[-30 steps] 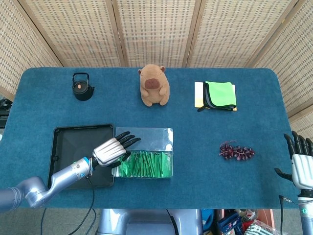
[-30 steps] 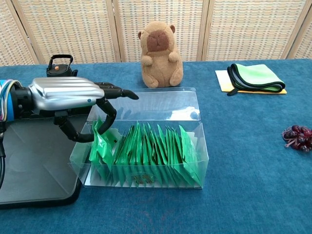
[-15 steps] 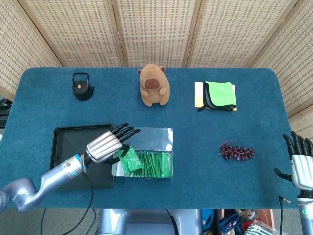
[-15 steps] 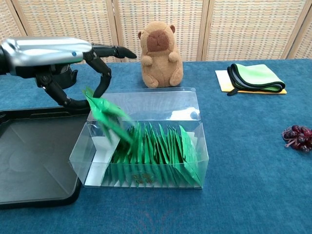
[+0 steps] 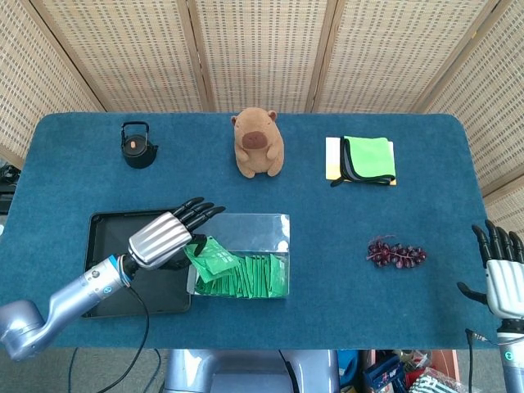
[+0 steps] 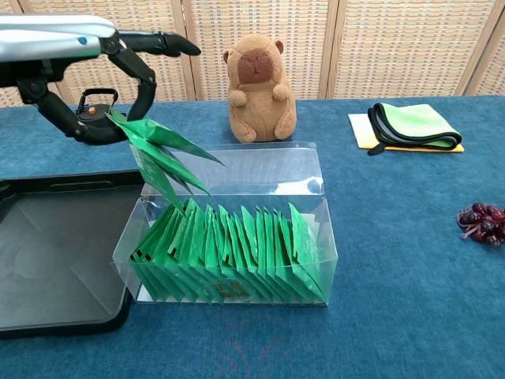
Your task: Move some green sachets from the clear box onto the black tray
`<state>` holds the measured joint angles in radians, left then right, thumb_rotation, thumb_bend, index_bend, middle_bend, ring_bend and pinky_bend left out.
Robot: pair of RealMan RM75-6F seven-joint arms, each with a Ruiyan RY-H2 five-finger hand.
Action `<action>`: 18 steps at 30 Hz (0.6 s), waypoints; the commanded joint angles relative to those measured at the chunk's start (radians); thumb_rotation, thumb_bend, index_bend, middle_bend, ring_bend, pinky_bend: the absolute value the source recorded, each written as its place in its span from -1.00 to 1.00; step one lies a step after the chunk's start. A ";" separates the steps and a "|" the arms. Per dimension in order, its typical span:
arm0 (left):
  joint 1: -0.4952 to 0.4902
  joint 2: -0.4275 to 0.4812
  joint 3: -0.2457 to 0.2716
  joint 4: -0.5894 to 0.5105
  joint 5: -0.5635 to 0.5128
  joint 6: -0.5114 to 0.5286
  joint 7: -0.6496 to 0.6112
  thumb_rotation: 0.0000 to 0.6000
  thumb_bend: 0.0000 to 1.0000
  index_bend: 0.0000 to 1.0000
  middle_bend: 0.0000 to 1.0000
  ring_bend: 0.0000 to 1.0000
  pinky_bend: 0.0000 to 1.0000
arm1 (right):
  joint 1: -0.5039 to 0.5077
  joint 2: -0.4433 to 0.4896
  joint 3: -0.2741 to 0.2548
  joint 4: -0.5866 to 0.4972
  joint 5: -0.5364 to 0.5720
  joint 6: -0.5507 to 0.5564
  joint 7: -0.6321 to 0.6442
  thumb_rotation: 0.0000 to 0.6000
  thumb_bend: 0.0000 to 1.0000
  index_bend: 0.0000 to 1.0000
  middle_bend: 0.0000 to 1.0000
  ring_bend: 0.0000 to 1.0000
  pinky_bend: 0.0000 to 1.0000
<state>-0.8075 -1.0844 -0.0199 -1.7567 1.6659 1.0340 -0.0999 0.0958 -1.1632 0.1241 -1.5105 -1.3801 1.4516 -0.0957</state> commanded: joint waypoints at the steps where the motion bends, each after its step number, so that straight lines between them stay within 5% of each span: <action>1: 0.016 0.026 0.000 -0.013 0.002 0.021 -0.011 1.00 -0.05 0.49 -1.00 -1.00 -1.00 | 0.000 0.000 -0.002 -0.003 -0.004 0.001 -0.001 1.00 -1.00 -1.00 -1.00 -1.00 -1.00; 18: 0.151 0.179 0.080 0.045 -0.061 0.041 -0.067 1.00 -0.05 0.49 -1.00 -1.00 -1.00 | -0.005 -0.003 -0.013 -0.017 -0.028 0.017 -0.022 1.00 -1.00 -1.00 -1.00 -1.00 -1.00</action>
<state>-0.6638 -0.9126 0.0524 -1.7195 1.6149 1.0854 -0.1614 0.0912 -1.1657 0.1114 -1.5276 -1.4077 1.4688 -0.1178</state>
